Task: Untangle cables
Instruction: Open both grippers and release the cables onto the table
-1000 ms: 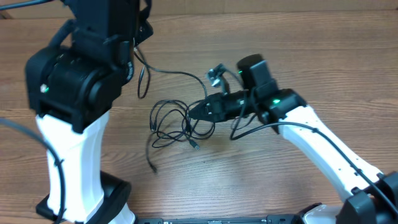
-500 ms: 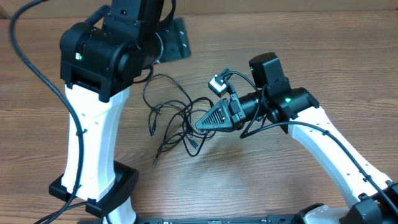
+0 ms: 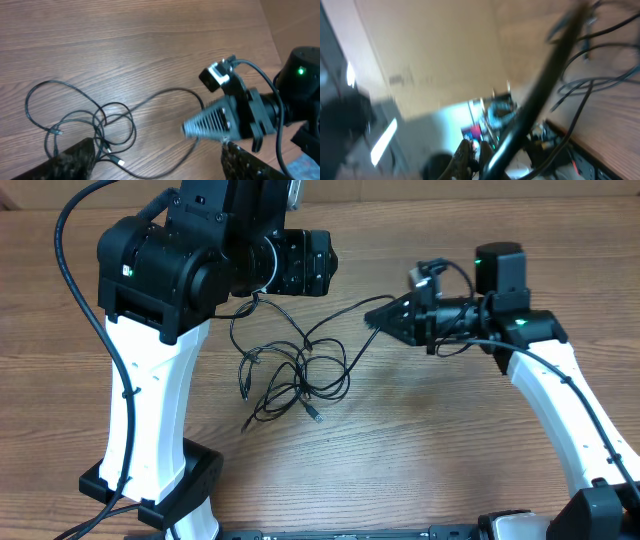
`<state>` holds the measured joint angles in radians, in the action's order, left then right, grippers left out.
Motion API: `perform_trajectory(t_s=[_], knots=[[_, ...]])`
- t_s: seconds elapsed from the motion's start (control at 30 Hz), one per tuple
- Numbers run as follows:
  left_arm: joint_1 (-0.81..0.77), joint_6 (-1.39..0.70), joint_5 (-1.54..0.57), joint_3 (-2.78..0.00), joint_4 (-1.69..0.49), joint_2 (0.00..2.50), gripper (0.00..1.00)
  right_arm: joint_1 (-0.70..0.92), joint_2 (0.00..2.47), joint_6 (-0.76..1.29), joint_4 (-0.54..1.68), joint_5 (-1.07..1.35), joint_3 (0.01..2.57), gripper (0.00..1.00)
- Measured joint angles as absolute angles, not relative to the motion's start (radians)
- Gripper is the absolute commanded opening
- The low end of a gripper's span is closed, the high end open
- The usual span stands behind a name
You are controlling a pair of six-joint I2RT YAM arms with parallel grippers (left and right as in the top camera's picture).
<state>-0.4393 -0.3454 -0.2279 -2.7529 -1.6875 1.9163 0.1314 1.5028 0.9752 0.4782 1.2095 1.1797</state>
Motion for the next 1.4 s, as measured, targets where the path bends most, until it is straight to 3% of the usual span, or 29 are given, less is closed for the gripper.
perform_trajectory(t_s=[0.07,0.53,0.73,0.8,0.97,1.27,1.4], knots=[[-0.447,-0.333,-0.235,-2.741,-1.687,1.916,0.7,0.123,1.503,1.024,0.478,1.174,1.18,0.04],[-0.534,-0.195,-0.293,-2.399,-1.663,1.919,0.7,0.125,1.503,1.19,0.437,1.122,1.18,0.04],[-0.572,-0.152,-0.319,-2.3,-1.556,1.92,0.59,0.125,1.502,1.202,0.438,1.122,1.18,0.04],[-0.578,-0.148,-0.323,-2.266,-1.535,1.92,0.5,0.125,1.502,1.204,0.438,1.127,1.18,0.04],[-0.588,-0.147,-0.334,-2.185,-1.472,1.921,0.4,0.125,1.503,1.205,0.438,1.129,1.18,0.04],[-0.59,-0.146,-0.352,-2.149,-1.444,1.921,0.39,0.125,1.502,1.205,0.437,1.129,1.18,0.04],[-0.59,-0.146,-0.368,-2.149,-1.427,1.921,0.29,0.126,1.503,1.205,0.437,1.13,1.18,0.04]])
